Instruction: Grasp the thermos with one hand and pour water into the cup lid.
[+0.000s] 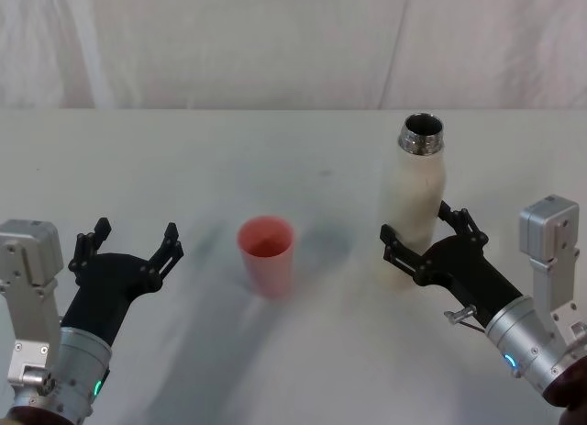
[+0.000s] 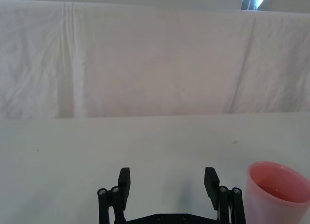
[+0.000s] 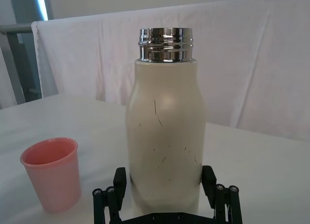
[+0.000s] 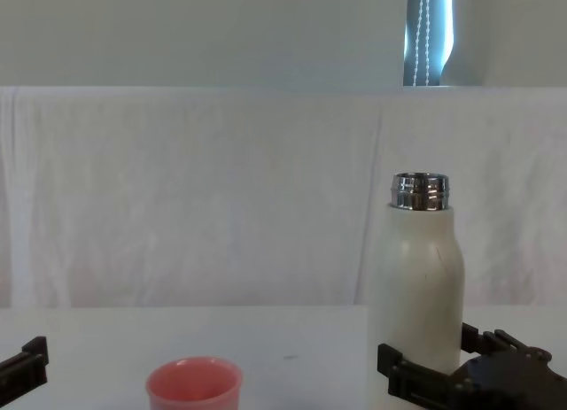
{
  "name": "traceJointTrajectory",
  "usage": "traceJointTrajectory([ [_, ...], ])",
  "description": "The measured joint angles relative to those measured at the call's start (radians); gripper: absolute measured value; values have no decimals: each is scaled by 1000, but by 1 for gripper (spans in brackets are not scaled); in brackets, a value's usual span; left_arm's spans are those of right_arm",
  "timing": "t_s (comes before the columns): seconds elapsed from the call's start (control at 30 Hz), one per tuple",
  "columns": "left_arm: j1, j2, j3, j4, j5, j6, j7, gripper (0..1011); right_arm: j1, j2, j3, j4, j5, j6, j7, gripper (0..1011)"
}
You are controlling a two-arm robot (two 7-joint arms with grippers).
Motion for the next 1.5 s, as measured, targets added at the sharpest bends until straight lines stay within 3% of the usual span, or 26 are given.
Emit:
traceJointTrajectory([
  [0.97, 0, 0, 0, 0, 0, 0, 0, 1001, -80, 31, 36, -75, -5, -2, -20, 1000],
  [1.5, 0, 0, 0, 0, 0, 0, 0, 1001, -145, 33, 38, -134, -51, -20, -40, 1000],
])
